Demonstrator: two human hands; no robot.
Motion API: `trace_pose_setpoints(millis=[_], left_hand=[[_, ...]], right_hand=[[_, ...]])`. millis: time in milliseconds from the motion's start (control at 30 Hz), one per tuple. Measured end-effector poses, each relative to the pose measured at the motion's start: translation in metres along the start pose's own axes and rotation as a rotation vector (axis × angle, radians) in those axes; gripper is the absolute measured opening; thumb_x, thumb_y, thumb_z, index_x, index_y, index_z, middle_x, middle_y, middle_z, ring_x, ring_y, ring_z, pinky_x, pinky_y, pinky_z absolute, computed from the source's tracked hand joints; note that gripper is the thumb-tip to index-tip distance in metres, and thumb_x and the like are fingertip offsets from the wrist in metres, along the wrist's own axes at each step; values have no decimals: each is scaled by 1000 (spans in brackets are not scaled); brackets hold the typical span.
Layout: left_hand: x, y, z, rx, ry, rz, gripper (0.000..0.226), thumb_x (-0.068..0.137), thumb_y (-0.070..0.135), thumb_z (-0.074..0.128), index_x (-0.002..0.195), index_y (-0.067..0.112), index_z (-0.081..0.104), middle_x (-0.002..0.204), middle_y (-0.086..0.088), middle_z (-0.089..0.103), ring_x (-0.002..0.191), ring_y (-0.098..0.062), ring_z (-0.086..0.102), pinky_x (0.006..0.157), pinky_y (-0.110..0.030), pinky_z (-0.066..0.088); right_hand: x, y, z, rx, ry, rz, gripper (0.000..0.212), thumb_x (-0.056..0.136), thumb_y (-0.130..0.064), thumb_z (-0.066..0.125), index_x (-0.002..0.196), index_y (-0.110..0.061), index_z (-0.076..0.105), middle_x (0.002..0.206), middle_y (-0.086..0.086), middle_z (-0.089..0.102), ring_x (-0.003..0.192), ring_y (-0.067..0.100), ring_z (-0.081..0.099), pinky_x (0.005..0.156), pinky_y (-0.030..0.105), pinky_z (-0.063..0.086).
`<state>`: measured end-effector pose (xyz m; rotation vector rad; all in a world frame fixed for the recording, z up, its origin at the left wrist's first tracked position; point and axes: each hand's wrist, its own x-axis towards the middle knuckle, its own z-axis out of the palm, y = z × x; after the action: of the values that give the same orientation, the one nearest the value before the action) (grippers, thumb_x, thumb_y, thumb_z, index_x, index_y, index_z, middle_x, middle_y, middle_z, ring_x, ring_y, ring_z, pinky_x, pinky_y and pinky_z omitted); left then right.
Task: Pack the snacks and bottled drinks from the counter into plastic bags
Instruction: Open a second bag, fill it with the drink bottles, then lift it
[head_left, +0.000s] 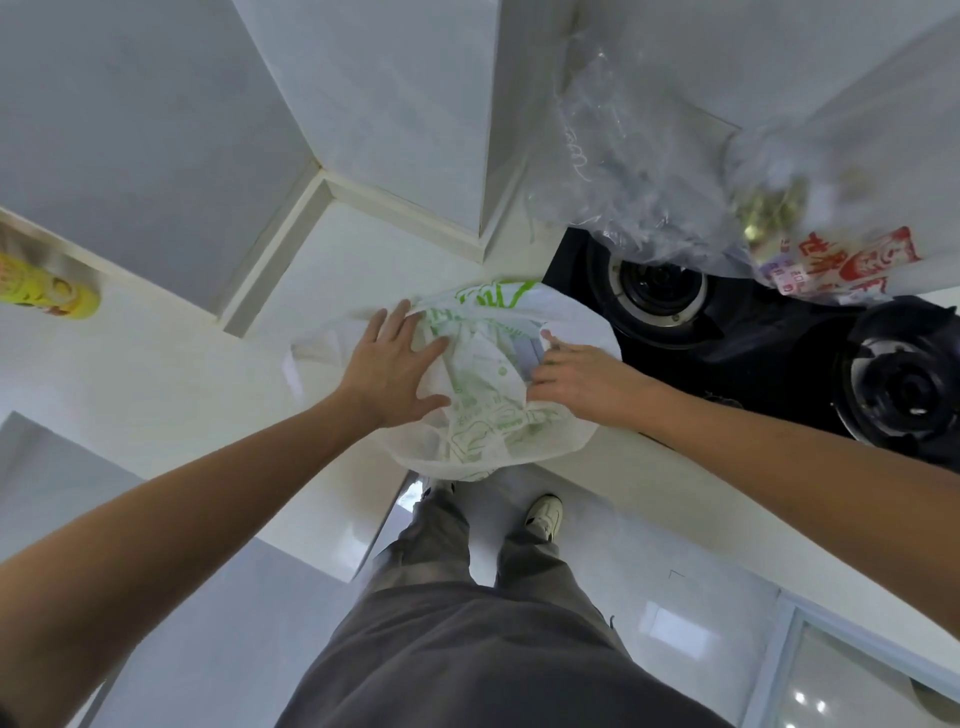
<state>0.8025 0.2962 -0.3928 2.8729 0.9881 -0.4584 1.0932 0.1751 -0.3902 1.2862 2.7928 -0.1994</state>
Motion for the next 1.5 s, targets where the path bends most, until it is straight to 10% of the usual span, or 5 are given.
trace_pose_setpoints(millis=[233, 467, 633, 900, 1500], left_hand=[[17, 17, 7, 55, -145, -180, 103, 82, 88, 35, 157, 17, 30, 166, -18, 24, 157, -37, -6, 124, -61, -2], [33, 6, -2, 251, -195, -154, 100, 85, 60, 55, 158, 2, 18, 168, -17, 12, 155, -41, -15, 123, -63, 0], [49, -22, -20, 441, -211, -91, 89, 95, 45, 47, 163, 15, -3, 170, -13, -2, 153, -44, -21, 123, -62, -4], [30, -54, -20, 247, 341, 285, 42, 78, -5, 67, 116, 10, 72, 147, -15, 53, 149, -42, 31, 123, -63, -5], [27, -51, -13, 390, -164, -31, 51, 95, 67, 46, 111, 30, 77, 125, 6, 66, 144, -23, 33, 124, -59, -5]], right_hand=[[4, 1, 6, 65, -165, 192, 35, 64, -41, 94, 84, -22, 72, 84, -5, 64, 87, 25, 62, 58, 34, 48], [-8, 4, -9, 109, -469, 572, 131, 47, -77, 84, 156, -35, 26, 150, -1, 37, 125, 24, 54, 74, 34, 43], [-16, 9, -27, 114, -616, 540, 145, 56, -78, 81, 165, -37, -6, 174, 8, -2, 156, 30, 23, 112, 42, 41], [-35, 18, -18, -166, 102, 230, 25, 103, -16, 51, 117, -13, 71, 119, 7, 68, 118, 31, 60, 119, 46, 33], [-25, 6, 0, -18, -228, 718, 75, 61, -81, 69, 99, -17, 78, 92, 7, 70, 103, 34, 57, 102, 47, 38]])
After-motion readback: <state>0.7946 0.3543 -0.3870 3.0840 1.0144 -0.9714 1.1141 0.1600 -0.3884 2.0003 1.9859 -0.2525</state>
